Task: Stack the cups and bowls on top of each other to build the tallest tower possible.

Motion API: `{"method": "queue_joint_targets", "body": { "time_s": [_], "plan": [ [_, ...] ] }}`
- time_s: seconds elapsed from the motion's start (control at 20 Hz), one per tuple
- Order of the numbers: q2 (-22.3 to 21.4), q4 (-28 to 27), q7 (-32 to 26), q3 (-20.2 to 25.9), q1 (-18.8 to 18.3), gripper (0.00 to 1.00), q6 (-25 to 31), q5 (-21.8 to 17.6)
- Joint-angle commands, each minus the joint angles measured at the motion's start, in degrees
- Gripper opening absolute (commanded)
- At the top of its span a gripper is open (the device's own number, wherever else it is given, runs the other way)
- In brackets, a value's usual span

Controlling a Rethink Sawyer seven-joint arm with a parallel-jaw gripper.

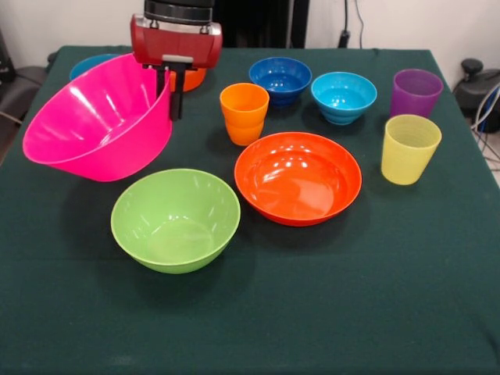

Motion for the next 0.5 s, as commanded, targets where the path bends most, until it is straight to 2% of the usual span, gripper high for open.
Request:
{"method": "queue_joint_targets", "body": {
  "time_s": [0.05,0.5],
  "plan": [
    [0.4,-1.1,1.6,4.8,2.4,0.0,5.1,0.7],
    [0.8,-1.8,1.8,4.7,2.9,0.0,5.3,0.8]
  ]
}}
